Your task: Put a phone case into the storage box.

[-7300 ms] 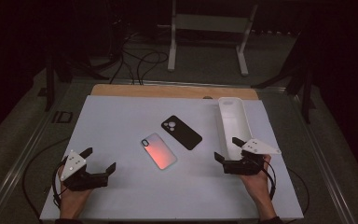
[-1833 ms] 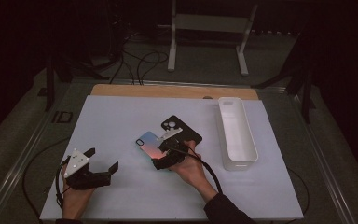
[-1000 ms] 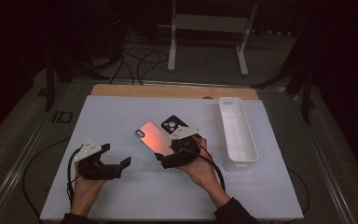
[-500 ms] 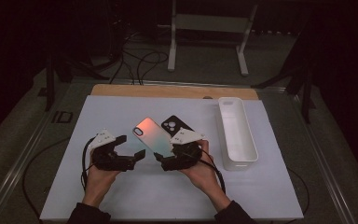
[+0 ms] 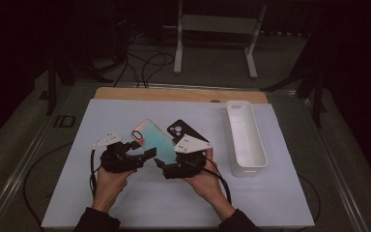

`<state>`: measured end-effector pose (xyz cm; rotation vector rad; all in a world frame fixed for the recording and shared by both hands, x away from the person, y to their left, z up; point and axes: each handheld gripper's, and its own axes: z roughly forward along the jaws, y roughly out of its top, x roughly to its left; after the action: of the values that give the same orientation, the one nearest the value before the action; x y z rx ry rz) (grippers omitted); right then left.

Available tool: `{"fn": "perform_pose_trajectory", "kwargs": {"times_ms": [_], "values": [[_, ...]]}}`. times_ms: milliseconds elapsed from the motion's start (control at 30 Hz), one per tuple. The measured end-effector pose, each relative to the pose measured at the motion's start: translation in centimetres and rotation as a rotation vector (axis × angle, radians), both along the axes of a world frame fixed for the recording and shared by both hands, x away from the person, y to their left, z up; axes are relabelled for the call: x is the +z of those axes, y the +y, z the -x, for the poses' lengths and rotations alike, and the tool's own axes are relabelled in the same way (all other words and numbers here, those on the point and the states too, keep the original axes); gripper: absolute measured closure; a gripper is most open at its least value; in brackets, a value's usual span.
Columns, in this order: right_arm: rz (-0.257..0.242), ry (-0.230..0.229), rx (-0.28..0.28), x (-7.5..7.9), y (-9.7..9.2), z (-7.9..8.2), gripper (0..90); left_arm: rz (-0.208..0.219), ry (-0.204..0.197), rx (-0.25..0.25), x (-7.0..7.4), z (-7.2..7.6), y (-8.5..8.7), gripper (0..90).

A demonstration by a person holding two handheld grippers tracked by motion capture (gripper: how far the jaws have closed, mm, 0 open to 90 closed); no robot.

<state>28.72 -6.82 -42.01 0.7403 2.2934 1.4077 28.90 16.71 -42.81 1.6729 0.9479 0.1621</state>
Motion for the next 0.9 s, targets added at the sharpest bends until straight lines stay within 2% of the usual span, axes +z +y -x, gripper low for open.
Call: {"fn": "perform_pose_trajectory", "kwargs": {"times_ms": [233, 333, 500, 600, 667, 700, 900], "values": [[-0.010, -0.006, -0.021, -0.6, 0.6, 0.3, 16.8, 0.018, -0.003, -0.035, 0.1, 0.1, -0.9, 58.8], [-0.024, -0.010, -0.018, -0.8, 1.1, 0.5, 16.8, 0.005, -0.020, -0.040, 0.0, 0.2, -1.5, 64.8], [-0.036, -0.017, -0.042, -1.1, 1.7, 0.7, 16.7, 0.014, -0.038, -0.037, -0.2, 0.3, -2.0, 77.9], [-0.026, -0.018, -0.053, -1.3, 1.8, 0.7, 16.6, -0.017, -0.044, -0.031, -0.2, 0.4, -2.3, 80.2], [-0.006, -0.002, -0.060, -1.4, 2.1, 0.6, 16.3, -0.007, -0.046, -0.044, -0.3, 0.4, -2.3, 84.4], [-0.002, 0.005, -0.060, -1.5, 2.2, 0.5, 16.1, -0.019, -0.056, -0.040, -0.3, 0.5, -2.4, 86.0], [0.024, 0.019, -0.024, -1.7, 2.0, 0.4, 11.4, -0.022, -0.066, -0.021, 0.0, 0.6, -1.8, 86.3]]}}
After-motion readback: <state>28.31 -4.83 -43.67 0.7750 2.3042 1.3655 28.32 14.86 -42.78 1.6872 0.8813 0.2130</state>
